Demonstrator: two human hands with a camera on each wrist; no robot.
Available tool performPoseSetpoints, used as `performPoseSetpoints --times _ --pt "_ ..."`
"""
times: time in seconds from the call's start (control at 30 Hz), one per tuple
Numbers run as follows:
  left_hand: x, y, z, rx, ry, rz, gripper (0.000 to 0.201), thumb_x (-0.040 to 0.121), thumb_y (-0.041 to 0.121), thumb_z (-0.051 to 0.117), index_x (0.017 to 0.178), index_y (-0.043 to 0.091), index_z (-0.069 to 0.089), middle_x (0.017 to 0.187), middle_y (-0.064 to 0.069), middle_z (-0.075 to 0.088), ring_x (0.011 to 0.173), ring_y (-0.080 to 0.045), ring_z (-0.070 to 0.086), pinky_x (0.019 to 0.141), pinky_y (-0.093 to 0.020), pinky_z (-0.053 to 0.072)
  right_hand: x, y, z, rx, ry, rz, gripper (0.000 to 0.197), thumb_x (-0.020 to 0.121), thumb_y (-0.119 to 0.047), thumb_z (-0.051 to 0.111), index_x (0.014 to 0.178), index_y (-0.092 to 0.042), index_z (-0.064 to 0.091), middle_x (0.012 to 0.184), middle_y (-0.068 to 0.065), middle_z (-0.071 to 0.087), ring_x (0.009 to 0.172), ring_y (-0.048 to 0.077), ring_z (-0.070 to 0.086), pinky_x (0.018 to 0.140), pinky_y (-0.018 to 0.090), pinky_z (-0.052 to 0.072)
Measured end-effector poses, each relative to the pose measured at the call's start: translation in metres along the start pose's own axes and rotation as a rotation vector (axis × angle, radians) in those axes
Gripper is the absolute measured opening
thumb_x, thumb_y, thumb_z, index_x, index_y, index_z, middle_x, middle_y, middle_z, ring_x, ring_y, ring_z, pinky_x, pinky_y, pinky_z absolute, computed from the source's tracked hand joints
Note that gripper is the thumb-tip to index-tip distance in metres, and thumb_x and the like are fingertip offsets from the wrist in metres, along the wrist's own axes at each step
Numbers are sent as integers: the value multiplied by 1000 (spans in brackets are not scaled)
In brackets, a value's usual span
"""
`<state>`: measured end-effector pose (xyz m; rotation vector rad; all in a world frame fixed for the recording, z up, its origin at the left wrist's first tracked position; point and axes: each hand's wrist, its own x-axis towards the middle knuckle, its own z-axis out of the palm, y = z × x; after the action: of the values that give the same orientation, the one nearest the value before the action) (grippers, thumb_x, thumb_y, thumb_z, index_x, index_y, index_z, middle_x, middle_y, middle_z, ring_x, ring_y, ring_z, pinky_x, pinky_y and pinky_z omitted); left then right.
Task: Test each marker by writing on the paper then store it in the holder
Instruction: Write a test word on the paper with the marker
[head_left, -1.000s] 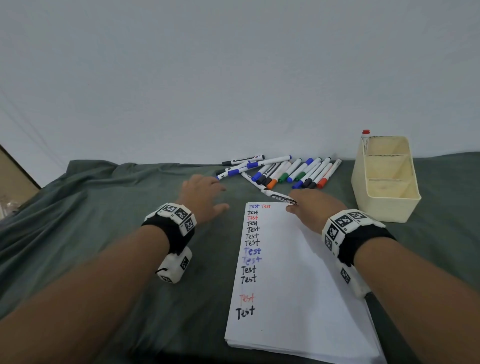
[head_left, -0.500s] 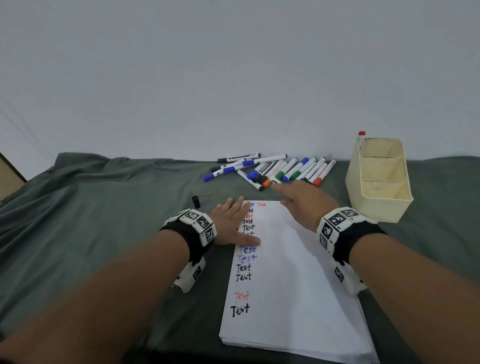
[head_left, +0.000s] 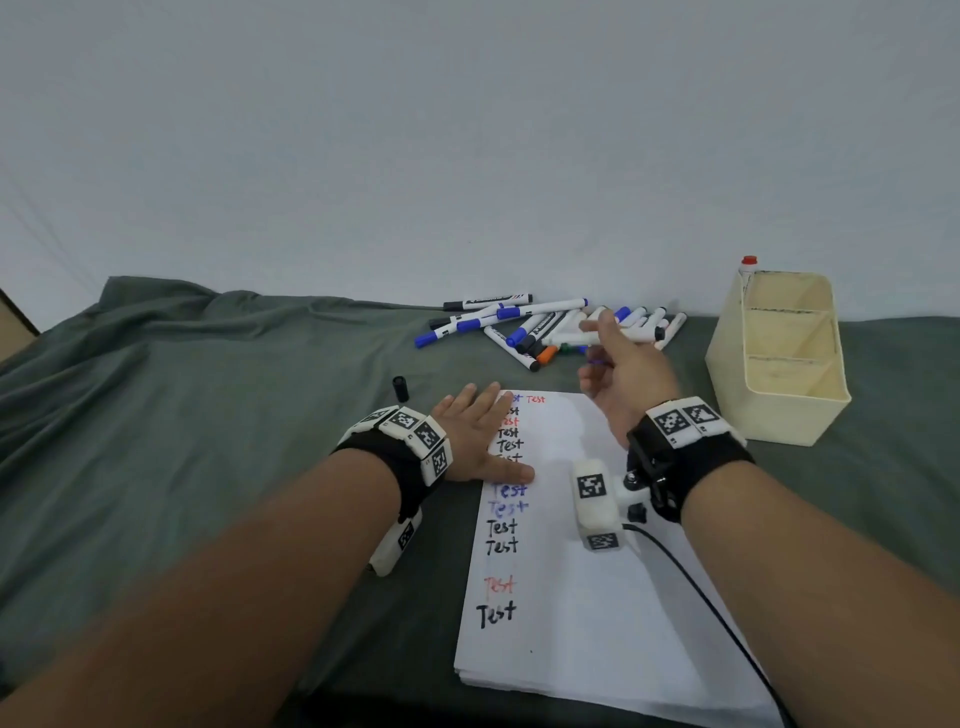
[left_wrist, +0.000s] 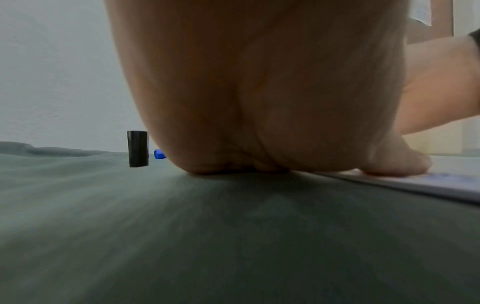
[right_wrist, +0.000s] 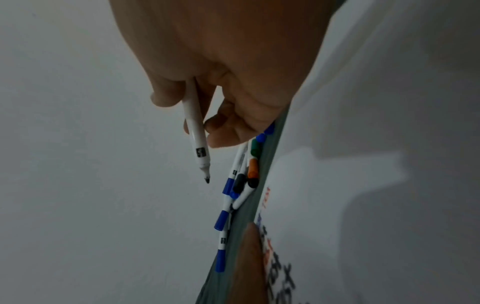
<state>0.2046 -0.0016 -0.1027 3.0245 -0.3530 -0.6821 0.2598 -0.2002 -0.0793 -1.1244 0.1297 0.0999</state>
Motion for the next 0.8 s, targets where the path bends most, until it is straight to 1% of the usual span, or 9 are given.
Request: performPoseSetpoints --times 0.07,0.1,0.2,0.27,0.37,0.47,0.57,0.7,0.8 --pt "-1 1 -1 3 2 0 115 78 85 41 155 22 -18 162 2 -23 150 -25 -18 121 -44 -5 2 11 4 115 24 40 27 95 -33 69 86 -8 74 72 3 68 54 11 57 57 24 55" --pt "-2 2 -1 5 0 -1 115 79 84 41 154 22 -18 162 2 -24 149 -24 -18 121 -44 -5 3 16 4 141 29 39 24 94 -28 71 84 -7 73 75 4 72 55 11 62 60 25 58" --pt "-2 3 -1 8 -3 -6 114 79 84 40 154 22 -19 161 2 -25 149 -24 -19 121 -43 -6 9 28 -1 123 35 5 7 87 -4 76 83 -4 71 75 7 74 63 14 68 63 23 59" --pt "-2 2 0 -2 -5 -5 113 79 84 41 154 22 -19 161 3 -25 149 -23 -20 120 -43 -7 11 35 -6 24 28 -34 15 83 7 76 77 -7 73 71 8 72 67 18 68 65 24 58" --pt "-1 1 1 -7 -7 -5 114 79 85 40 154 23 -19 161 3 -26 149 -23 -21 121 -43 -8 11 40 -12 -183 7 -103 20 80 4 75 70 -12 72 68 10 69 62 19 63 60 26 54" --pt "0 0 1 -6 -7 -3 115 77 86 39 154 23 -19 161 3 -26 149 -23 -21 121 -44 -8 11 42 -13 -343 -24 -156 14 80 -1 74 74 -12 68 62 5 67 56 14 61 54 24 52" --pt "0 0 2 -11 -10 -1 116 77 86 40 154 23 -20 161 3 -27 148 -23 -22 121 -45 -8 11 44 -12 -424 -56 -185 12 81 -3 74 79 -10 65 60 4 66 54 12 61 52 22 50" --pt "-1 0 1 -9 -10 -1 115 78 86 40 154 23 -19 161 3 -26 149 -23 -21 121 -45 -7 11 44 -12 -477 -79 -202 13 81 -6 75 79 -11 63 60 4 67 55 13 63 53 22 52" --pt "-2 1 0 -10 -14 -6 115 78 85 40 154 22 -20 161 3 -26 149 -23 -21 121 -45 -7 13 45 -11 -520 -81 -209 14 75 -9 76 75 -13 62 58 3 66 53 12 62 50 21 50"
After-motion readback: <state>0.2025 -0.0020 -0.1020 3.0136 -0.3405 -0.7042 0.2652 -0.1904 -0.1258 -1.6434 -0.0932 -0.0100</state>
